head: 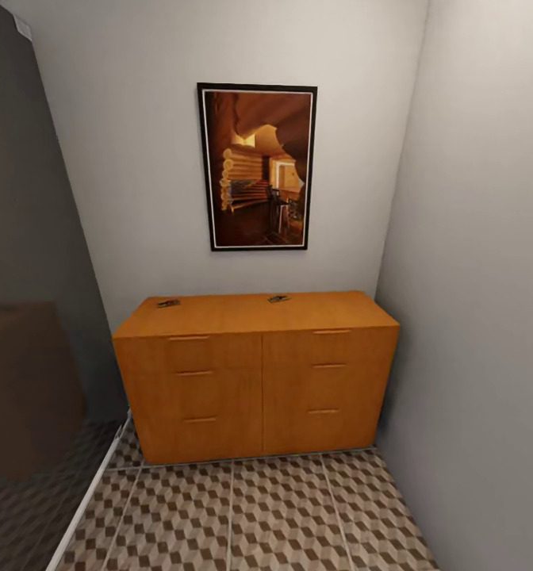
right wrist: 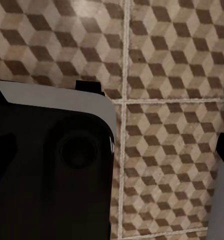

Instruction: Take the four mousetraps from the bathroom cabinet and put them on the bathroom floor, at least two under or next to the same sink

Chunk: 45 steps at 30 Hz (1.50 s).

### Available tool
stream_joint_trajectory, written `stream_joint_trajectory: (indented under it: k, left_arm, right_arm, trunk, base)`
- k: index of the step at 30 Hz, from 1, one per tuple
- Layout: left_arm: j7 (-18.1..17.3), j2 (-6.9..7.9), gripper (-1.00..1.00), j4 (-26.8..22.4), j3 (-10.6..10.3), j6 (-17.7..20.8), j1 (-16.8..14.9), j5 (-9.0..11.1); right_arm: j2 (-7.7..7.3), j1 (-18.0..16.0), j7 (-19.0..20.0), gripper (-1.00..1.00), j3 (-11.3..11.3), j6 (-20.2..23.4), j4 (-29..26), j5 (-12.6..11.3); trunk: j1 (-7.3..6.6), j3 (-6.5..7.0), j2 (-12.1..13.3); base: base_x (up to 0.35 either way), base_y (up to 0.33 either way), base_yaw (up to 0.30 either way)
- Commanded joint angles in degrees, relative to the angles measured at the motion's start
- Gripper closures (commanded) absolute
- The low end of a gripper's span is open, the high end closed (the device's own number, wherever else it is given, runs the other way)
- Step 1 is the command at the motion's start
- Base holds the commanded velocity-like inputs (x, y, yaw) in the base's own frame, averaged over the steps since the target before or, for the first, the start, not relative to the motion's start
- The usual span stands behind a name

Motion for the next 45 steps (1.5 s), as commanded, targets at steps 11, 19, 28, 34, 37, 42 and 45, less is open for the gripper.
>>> stream_joint_trajectory:
  k: [11,19,28,34,37,42,45]
  left_arm:
    - [0.13,-0.02,-1.00,-0.08,-0.49,-0.22,-0.03,0.42]
    - [0.10,-0.07,-1.00,-0.08,-0.55,-0.25,-0.03,0.31]
    - [0.08,-0.08,-1.00,-0.08,-0.54,-0.25,-0.03,0.29]
    - [0.08,-0.09,-1.00,-0.08,-0.56,-0.25,-0.03,0.29]
    - [0.08,-0.09,-1.00,-0.08,-0.55,-0.25,-0.03,0.29]
    - [0.10,-0.05,-1.00,-0.08,-0.56,-0.25,-0.01,0.29]
    - [0.11,-0.02,-1.00,-0.08,-0.55,-0.24,-0.02,0.30]
  right_arm:
    - [0.03,-0.08,-0.18,-1.00,0.39,-0.23,0.17,-0.28]
    - [0.03,-0.08,-0.18,-1.00,0.39,-0.23,0.20,-0.31]
    - [0.03,-0.08,-0.18,-1.00,0.38,-0.23,0.16,-0.30]
    - [0.03,-0.08,-0.18,-1.00,0.41,-0.23,0.19,-0.31]
    - [0.03,-0.08,-0.18,-1.00,0.42,-0.23,0.19,-0.31]
    - [0.03,-0.08,-0.17,-1.00,0.45,-0.23,0.20,-0.28]
    - [0.03,-0.08,-0.18,-1.00,0.46,-0.23,0.20,-0.28]
  trunk:
    - [0.03,-0.06,-0.03]
    - [0.03,-0.06,-0.03]
    - [0.03,-0.06,-0.03]
    - [0.03,-0.06,-0.03]
    - [0.03,-0.06,-0.03]
    - [0.03,-0.06,-0.03]
    - [0.03,-0.06,-0.03]
  base:
    - [0.092,0.000,0.001]
    - [0.150,0.000,0.000]
    - [0.021,0.032,0.000]
    - [0.002,0.218,0.000]
    - [0.000,0.269,0.000]
    - [0.000,0.167,0.000]
    - [0.000,0.052,0.000]
